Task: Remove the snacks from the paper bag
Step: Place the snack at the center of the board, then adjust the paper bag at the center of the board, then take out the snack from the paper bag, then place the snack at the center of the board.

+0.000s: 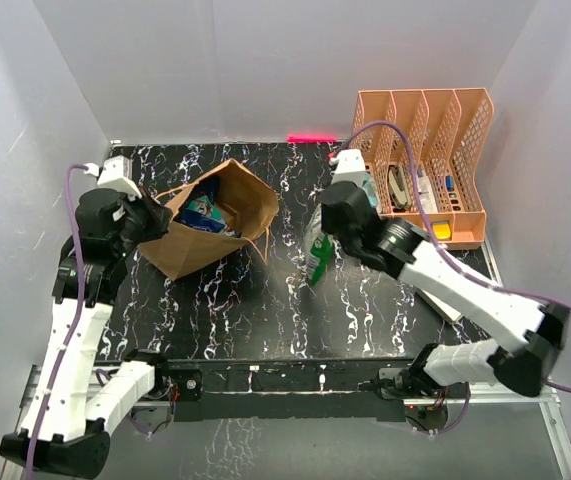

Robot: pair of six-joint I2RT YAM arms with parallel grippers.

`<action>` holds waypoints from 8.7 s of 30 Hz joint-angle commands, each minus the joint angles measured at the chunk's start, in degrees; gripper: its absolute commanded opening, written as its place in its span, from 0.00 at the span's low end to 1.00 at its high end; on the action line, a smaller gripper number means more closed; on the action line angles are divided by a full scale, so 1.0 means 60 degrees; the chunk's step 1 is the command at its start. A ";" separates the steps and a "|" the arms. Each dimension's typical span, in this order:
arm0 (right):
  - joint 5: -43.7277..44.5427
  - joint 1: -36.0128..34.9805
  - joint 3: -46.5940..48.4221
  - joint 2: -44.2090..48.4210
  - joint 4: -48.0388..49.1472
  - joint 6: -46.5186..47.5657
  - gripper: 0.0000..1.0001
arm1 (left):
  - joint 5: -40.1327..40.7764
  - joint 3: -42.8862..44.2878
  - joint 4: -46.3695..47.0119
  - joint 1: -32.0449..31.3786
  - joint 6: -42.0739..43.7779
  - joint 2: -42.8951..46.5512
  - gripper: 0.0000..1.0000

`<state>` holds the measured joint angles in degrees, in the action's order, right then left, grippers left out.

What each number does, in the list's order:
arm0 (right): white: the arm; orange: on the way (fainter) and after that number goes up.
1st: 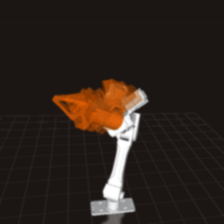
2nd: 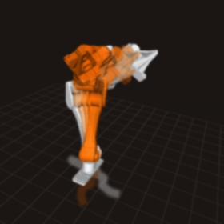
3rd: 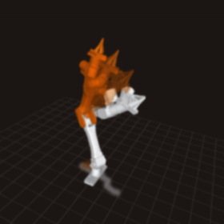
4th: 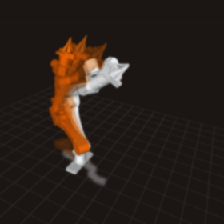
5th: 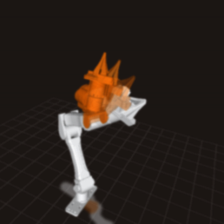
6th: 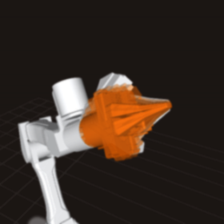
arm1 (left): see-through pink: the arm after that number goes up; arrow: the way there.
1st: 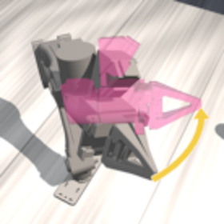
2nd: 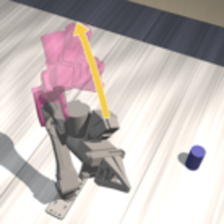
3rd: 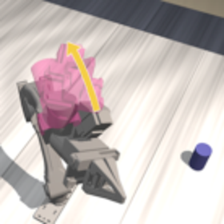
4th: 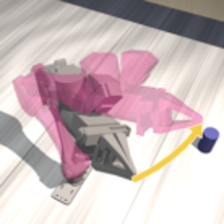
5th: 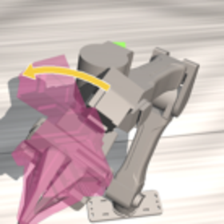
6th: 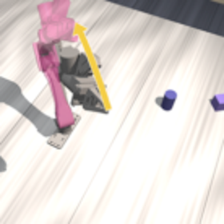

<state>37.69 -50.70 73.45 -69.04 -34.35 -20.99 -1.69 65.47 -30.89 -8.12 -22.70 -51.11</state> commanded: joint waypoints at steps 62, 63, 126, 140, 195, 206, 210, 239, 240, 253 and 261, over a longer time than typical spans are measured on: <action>-0.7438 0.0713 -0.4059 -0.1838 0.7530 -0.8322 0.44 | -0.3323 0.1804 0.2268 -0.0049 -0.0324 -0.1176 0.00; -0.7384 0.0671 -0.4134 -0.1945 0.7834 -0.8480 0.39 | -0.3329 0.1847 0.2257 -0.0047 -0.0253 -0.1173 0.00; -0.8304 -0.1754 0.1035 -0.6909 0.9073 1.1975 0.84 | -0.0702 0.0006 0.0791 -0.1249 0.1333 0.1395 0.00; -0.9427 -0.1380 0.3249 -0.9076 0.7912 1.3110 0.87 | -0.0356 0.0017 0.0717 -0.1544 0.1416 0.1508 0.00; -0.3802 -0.1702 -0.2330 0.2697 0.2385 0.2255 0.08 | 0.2425 0.0046 0.1784 -0.1547 0.0869 0.0506 0.00; 0.0937 -0.1480 -0.1875 0.2202 0.0086 -0.0516 0.08 | 0.3511 -0.0138 0.3655 -0.1722 0.1077 -0.0063 0.00; 0.0108 -0.0386 -0.1283 0.0995 0.0402 -0.0233 0.08 | 0.3764 -0.0419 0.4580 -0.1738 0.0935 -0.0084 0.00; -0.5450 0.4071 -0.1530 -0.5821 0.7287 -0.3140 0.08 | 0.4048 -0.2338 0.6068 -0.2166 0.1974 0.1368 0.00; -0.5334 0.4068 -0.1639 -0.5759 0.7222 -0.3068 0.08 | 0.4060 -0.2355 0.6079 -0.2182 0.1980 0.1383 0.00; -0.5283 0.4072 -0.1361 -0.4245 0.4408 -0.1756 0.38 | 0.4130 -0.2716 0.6344 -0.2414 0.1948 0.1662 0.00; -0.5916 0.3467 -0.2879 -0.2036 0.3539 -0.1583 0.64 | 0.4479 -0.2901 0.6510 -0.2556 0.2013 0.1590 0.00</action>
<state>3.92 -26.96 60.51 -88.90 -11.09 -31.77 23.03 48.62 4.95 -23.00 -11.44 -41.91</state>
